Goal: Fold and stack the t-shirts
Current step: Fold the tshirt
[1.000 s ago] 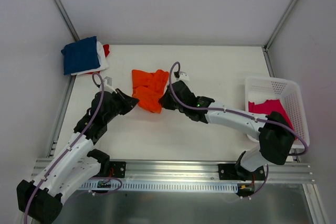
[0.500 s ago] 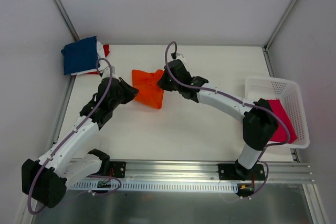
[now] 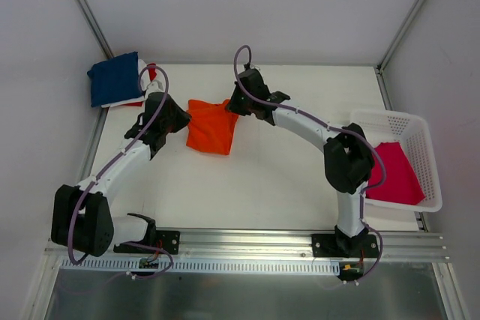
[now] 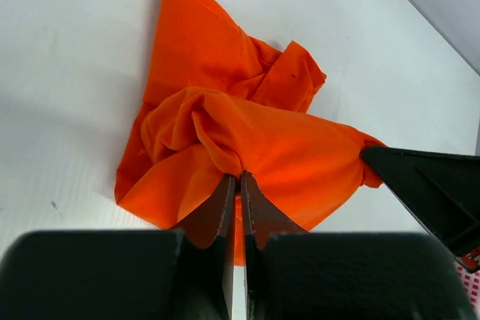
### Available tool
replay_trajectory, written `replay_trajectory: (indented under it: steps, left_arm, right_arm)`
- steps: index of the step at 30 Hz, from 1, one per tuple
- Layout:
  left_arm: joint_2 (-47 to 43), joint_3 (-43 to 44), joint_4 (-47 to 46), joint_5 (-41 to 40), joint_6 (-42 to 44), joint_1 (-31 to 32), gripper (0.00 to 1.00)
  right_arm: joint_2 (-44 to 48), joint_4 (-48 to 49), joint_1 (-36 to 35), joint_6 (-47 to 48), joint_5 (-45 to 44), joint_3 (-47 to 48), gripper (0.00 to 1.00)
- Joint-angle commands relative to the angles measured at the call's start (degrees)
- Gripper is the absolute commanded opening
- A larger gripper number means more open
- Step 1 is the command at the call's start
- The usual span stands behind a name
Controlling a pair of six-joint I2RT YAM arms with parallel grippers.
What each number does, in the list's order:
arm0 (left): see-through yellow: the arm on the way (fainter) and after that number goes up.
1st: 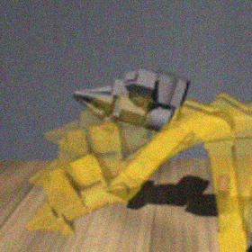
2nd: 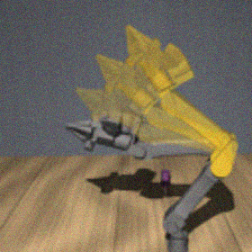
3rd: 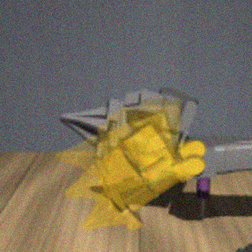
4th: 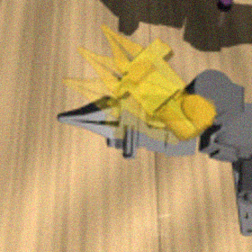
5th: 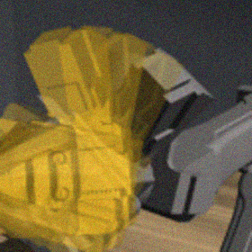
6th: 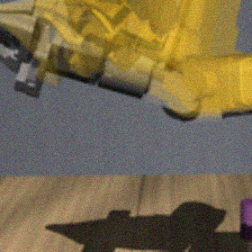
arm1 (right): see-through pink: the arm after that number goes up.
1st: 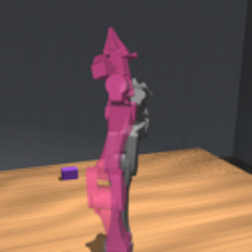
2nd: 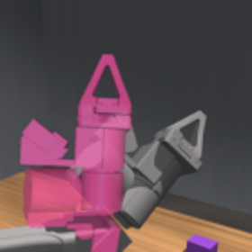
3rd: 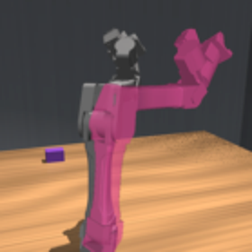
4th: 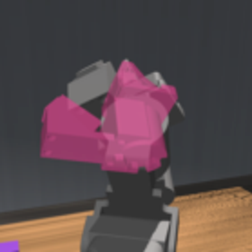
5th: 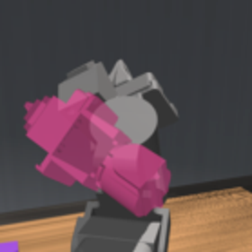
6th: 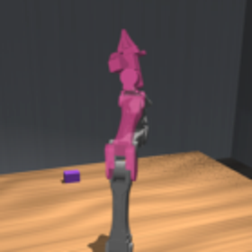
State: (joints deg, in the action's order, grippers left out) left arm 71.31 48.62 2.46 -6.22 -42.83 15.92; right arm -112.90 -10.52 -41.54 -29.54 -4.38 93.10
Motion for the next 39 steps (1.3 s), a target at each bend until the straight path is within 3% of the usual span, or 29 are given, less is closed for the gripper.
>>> replay_trajectory:
  steps: [1,10,21,34,37,39]
  left_arm:
    - [2.2,2.1,-8.2,4.6,3.3,-1.7,0.00]
    - [12.4,5.5,-13.7,11.7,3.3,-2.3,0.00]
    - [19.5,8.9,-18.8,14.6,6.0,-2.3,0.00]
    - [30.4,29.1,-16.5,14.0,16.1,-5.5,0.00]
    - [35.8,32.0,-18.3,17.1,16.3,-8.0,0.04]
    - [39.3,33.9,-20.5,20.0,14.8,-9.6,0.18]
  right_arm:
    - [-0.8,-0.5,2.0,1.5,1.6,4.6,0.01]
    - [-4.2,-0.5,5.2,1.9,3.8,7.7,0.01]
    - [-10.8,-0.7,8.3,1.6,6.8,15.9,0.00]
    - [-22.2,-0.2,12.4,2.1,9.7,35.7,0.01]
    - [-25.8,3.8,13.1,0.6,9.7,36.4,0.00]
    - [-28.0,5.9,13.8,-0.6,9.4,37.2,0.01]
